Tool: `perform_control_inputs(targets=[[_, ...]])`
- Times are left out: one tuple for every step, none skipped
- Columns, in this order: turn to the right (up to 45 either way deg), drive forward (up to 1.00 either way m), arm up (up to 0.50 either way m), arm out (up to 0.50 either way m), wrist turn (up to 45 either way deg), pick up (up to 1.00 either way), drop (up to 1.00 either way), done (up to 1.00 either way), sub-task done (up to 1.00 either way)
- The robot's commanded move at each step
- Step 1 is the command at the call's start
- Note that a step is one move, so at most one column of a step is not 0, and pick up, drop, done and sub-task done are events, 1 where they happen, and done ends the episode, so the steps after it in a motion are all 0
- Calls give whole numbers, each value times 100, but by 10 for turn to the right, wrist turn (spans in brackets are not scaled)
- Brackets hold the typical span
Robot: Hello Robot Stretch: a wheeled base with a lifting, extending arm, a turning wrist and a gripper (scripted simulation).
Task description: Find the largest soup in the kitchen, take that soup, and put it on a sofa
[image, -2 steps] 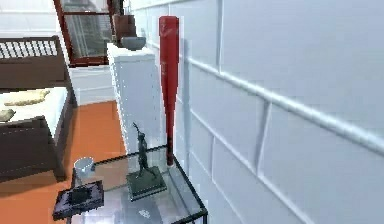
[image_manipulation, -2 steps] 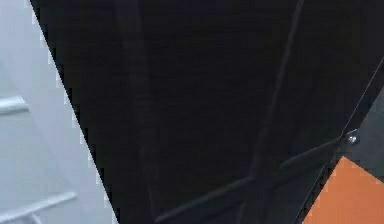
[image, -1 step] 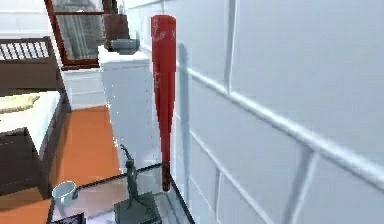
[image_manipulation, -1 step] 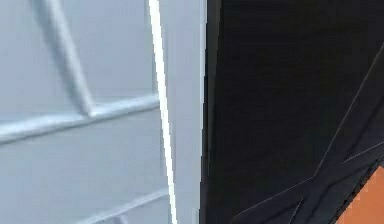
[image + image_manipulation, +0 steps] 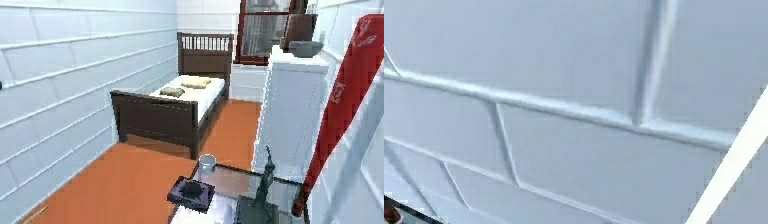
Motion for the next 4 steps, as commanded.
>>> perform_control_inputs(targets=[[-450, 0, 0, 0, 0, 0, 0, 0, 0], [-240, 0, 0, 0, 0, 0, 0, 0, 0], [0, 10, 0, 0, 0, 0, 0, 0, 0], [-450, 0, 0, 0, 0, 0, 0, 0, 0]])
